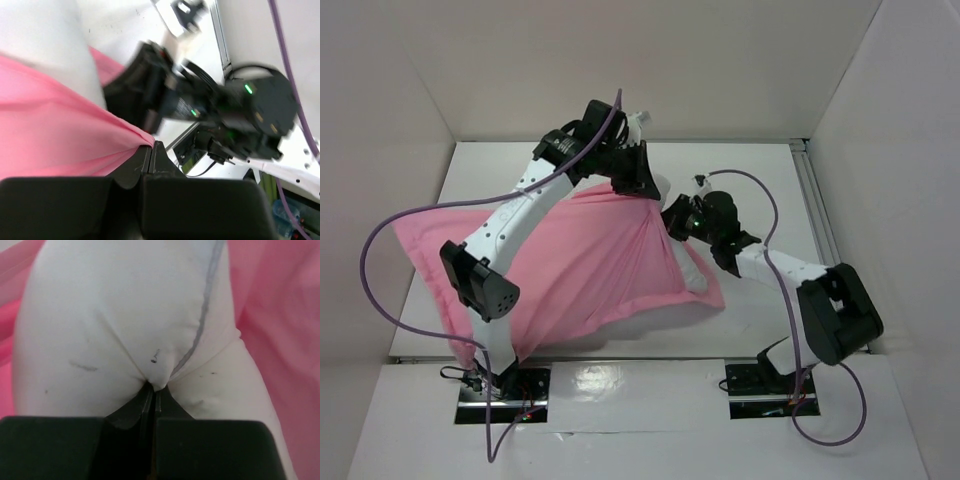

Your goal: Put the pillow into the pillowcase

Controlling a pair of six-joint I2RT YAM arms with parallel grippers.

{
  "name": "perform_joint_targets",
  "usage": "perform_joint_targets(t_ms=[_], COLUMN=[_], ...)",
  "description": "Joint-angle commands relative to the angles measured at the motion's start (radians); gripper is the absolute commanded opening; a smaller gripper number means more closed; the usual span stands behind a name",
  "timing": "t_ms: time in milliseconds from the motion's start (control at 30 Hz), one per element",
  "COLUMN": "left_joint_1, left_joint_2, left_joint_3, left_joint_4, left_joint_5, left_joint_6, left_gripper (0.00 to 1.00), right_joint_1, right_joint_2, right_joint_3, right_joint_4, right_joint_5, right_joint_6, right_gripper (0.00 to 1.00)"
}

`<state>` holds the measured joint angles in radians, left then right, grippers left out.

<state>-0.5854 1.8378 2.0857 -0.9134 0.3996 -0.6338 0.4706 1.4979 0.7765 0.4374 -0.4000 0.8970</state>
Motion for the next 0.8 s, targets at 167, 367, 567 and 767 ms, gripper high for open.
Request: perform_joint_targets(t_ms=[167, 367, 567, 767], left_joint_1=[-0.022, -0.022, -0.022, -0.01], left_joint_2=[0.165, 0.181, 0.17, 0.129], left_joint_3=[0.286, 0.275, 0.228, 0.157], left_joint_4=[0.151, 0.152, 0.143, 0.025], left_joint_5=[0.102, 0.102, 0.102, -0.03], left_joint_6=[-0.007, -0.016, 0.005, 0.069], left_gripper=[0.0, 0.0, 0.0, 0.0], right_joint_1=[0.057, 0.057, 0.18, 0.203], right_joint_2=[-0.329, -0.389, -0.157, -0.03], right_joint_3=[-0.081, -0.1, -0.163, -0.074], right_joint_4=[-0.181, -0.237, 0.013, 0.088], right_joint_5=[0.079, 0.138, 0.133, 0.164], right_joint_6=[0.01, -0.026, 0.071, 0.099], right_gripper=[0.0, 0.0, 0.0, 0.0])
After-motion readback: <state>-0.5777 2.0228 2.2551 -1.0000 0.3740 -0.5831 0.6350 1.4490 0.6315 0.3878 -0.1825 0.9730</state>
